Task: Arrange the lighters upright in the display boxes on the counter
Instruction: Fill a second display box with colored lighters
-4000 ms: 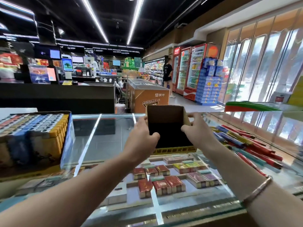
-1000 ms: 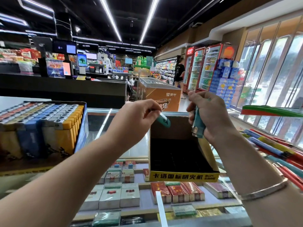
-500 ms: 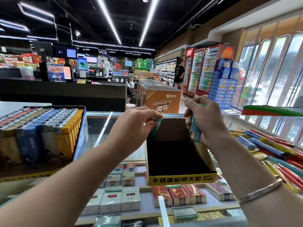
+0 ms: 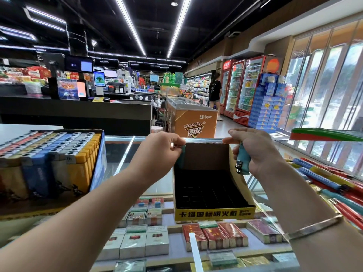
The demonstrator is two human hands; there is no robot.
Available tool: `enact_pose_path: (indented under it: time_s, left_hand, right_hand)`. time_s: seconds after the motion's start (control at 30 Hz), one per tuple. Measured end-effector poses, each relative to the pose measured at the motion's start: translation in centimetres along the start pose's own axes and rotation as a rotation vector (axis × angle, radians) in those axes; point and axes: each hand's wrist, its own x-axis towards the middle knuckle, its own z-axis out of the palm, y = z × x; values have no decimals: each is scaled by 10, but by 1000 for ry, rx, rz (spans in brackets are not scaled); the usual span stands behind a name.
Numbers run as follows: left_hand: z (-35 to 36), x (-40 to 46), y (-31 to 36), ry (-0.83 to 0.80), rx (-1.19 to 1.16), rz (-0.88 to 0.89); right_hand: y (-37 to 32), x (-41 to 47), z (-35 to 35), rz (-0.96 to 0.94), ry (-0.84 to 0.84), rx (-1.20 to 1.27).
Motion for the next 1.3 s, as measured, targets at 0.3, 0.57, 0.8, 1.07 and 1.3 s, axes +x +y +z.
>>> enact_pose_path:
  time_s: [0.3, 0.57, 0.8, 1.07, 1.3]
  left_hand:
    - [-5, -2, -1, -150, 12, -57]
    - [-1, -12, 28, -53, 36, 210]
    - [4, -15, 29, -12, -41, 230]
    - [-3, -7, 25, 179, -304, 158]
    - [-10, -1, 17, 247, -152, 142]
  right_hand:
    - [0, 1, 6, -59, -32, 277]
    - [4, 0, 24, 128, -136, 635]
    - [5, -5, 29, 145, -228, 627]
    - [3, -12, 30, 133, -377, 417]
    - [-2, -1, 14, -54, -142, 391]
